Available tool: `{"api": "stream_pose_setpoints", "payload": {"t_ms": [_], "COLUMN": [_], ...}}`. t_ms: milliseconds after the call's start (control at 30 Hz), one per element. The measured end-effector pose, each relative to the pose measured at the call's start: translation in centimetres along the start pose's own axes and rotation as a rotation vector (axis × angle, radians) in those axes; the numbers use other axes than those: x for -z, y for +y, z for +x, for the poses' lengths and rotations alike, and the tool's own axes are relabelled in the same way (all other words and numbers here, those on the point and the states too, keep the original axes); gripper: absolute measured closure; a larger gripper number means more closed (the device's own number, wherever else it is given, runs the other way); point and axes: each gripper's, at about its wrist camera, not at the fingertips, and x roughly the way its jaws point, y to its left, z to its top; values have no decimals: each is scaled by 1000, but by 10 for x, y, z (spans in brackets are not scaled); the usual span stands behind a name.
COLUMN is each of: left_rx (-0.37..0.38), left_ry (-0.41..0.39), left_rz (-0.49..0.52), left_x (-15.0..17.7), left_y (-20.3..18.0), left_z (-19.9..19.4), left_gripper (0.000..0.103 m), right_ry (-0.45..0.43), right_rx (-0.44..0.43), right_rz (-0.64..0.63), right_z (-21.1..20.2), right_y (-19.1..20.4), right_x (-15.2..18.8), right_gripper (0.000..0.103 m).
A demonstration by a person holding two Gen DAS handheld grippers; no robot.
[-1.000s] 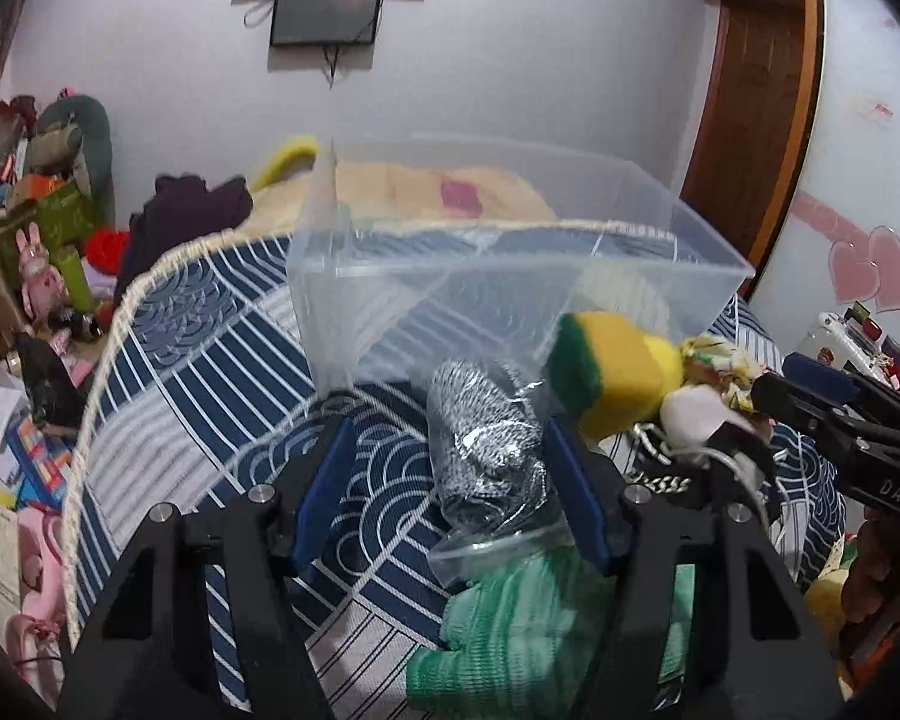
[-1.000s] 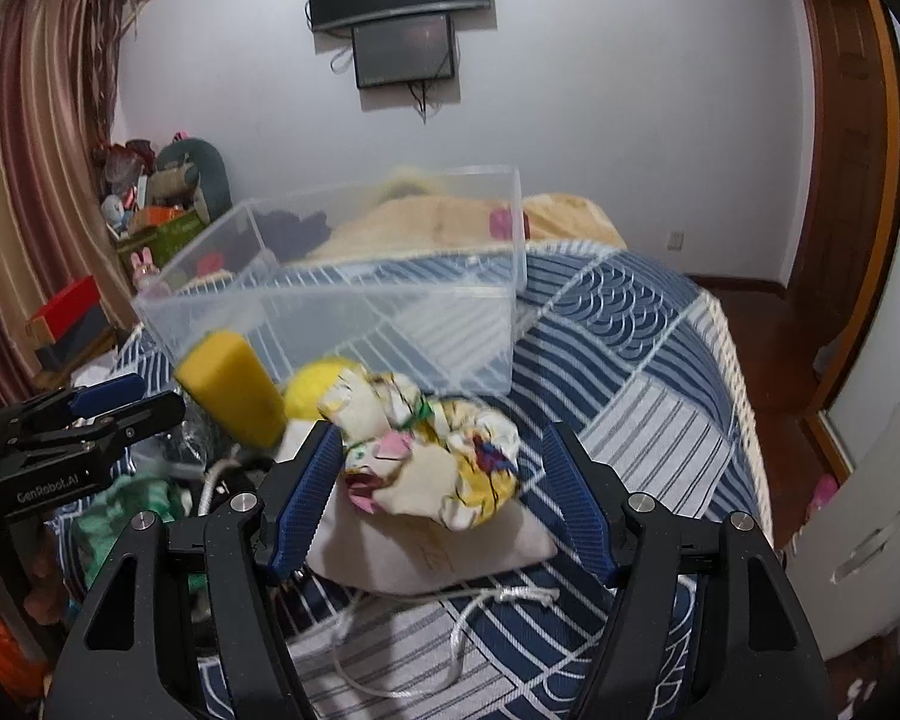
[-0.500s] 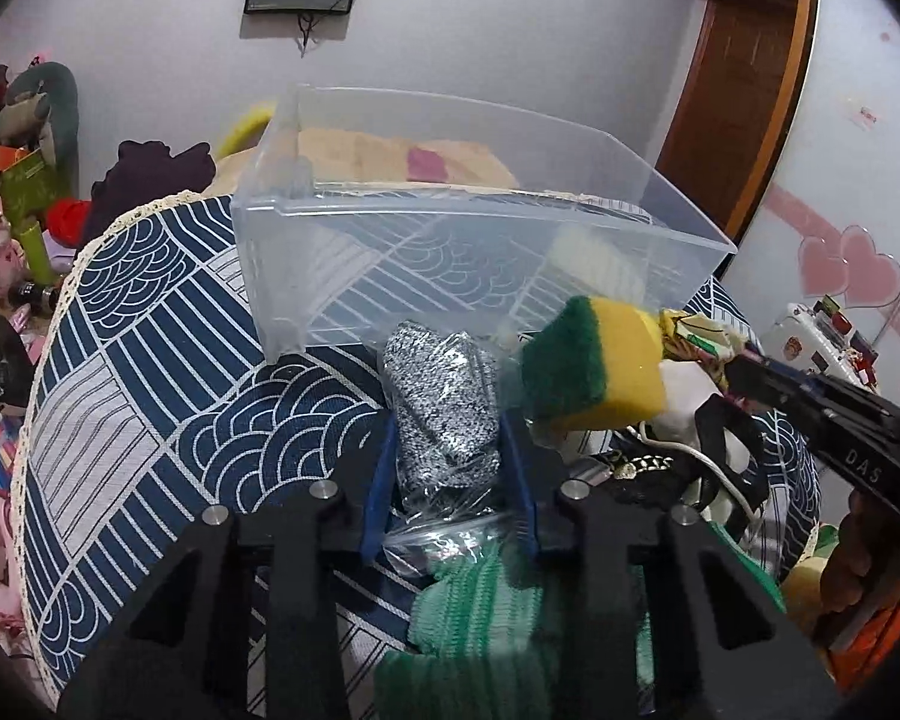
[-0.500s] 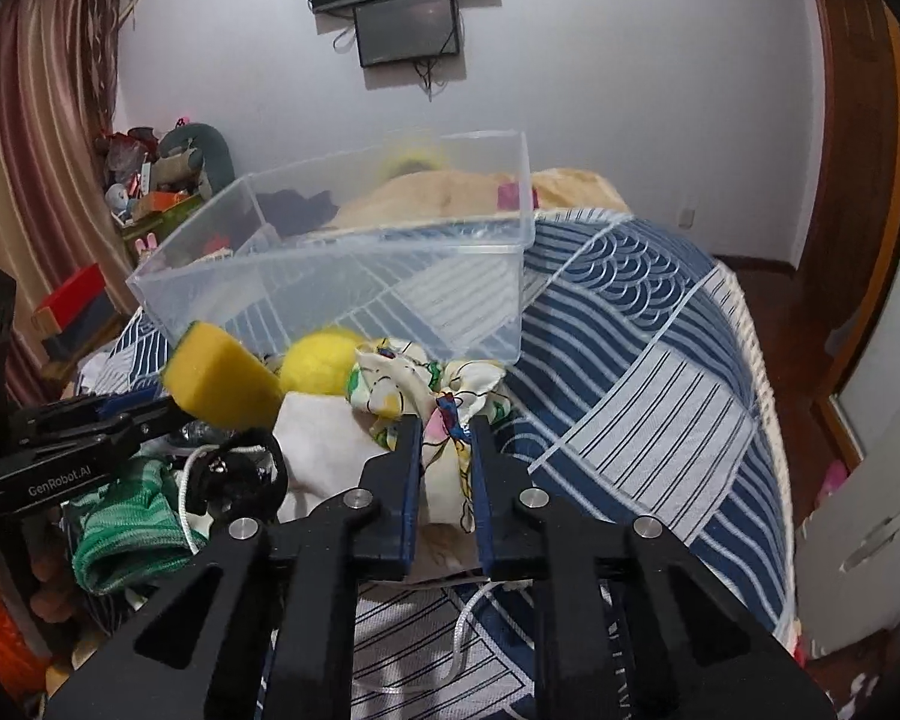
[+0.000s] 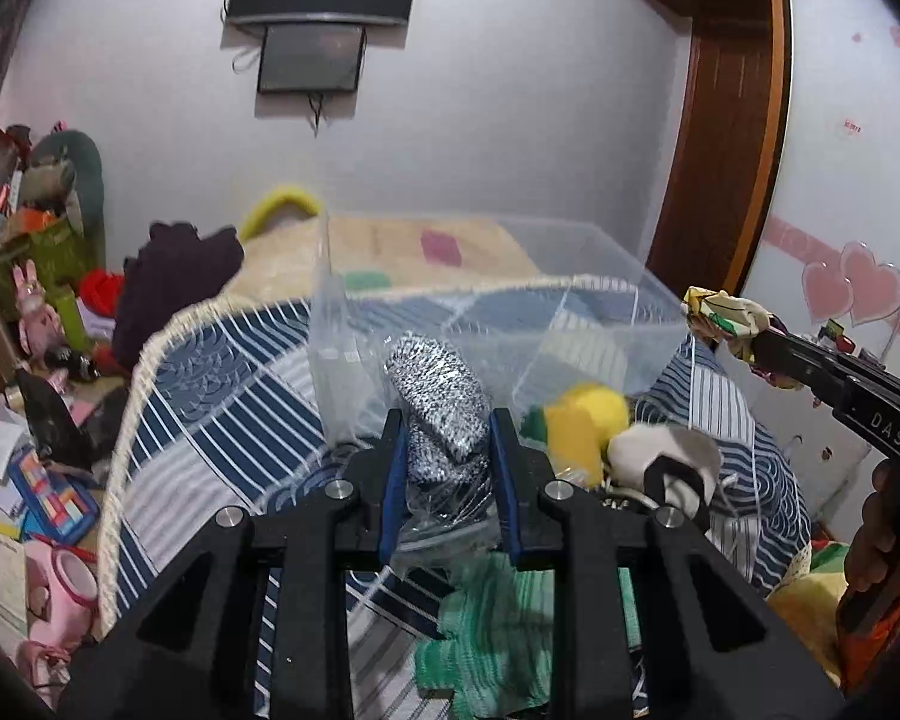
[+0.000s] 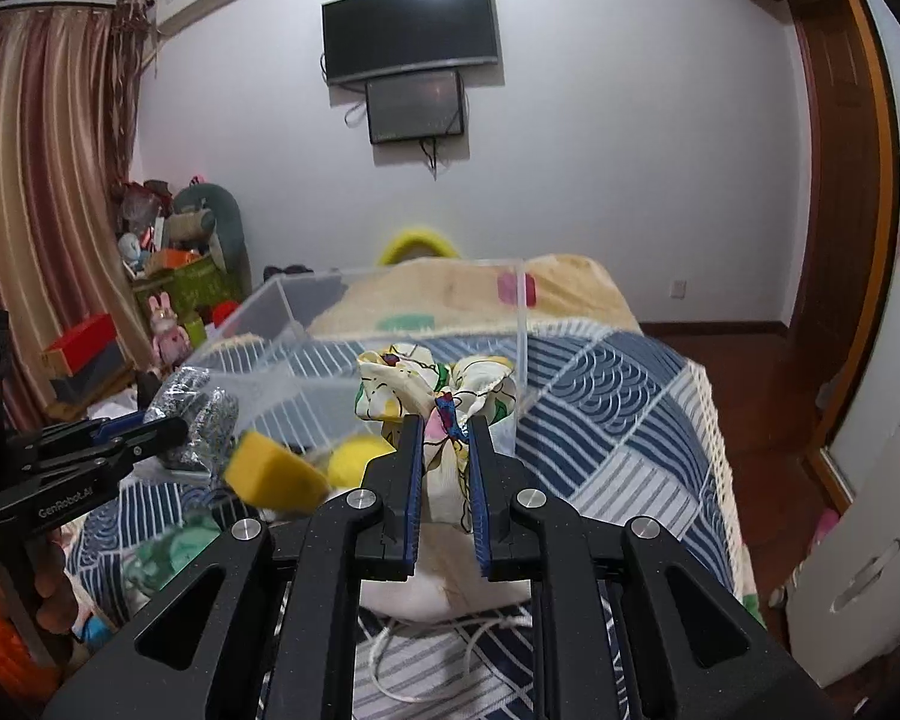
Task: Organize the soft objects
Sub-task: 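Lower the sock and scrunchie into the clear box and open both tools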
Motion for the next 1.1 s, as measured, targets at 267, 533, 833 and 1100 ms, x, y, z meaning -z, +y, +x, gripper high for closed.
{"api": "stream_pose_setpoints", "payload": {"t_ms": [267,533,833,1100], "left_rx": [-14,-38,-36,-36], "left_ry": [-99,-164,-73,37], "left_rz": [15,21,3,-6], "left_x": [-29,-49,-63,-57], "left_y": [2,7,19,21], "left_z": [-12,-3,59,105], "left_gripper": [77,77,77,77], "right_ry": [-68,-68,20,114], "right_rx": [-9,-22,-14,-5], "right_rz": [-5,3,6,-8], "right_z": [3,23,68,102], "right_y": [3,4,6,11], "right_x": [-24,-36,-41,-37], "right_gripper": [91,91,90,87]}}
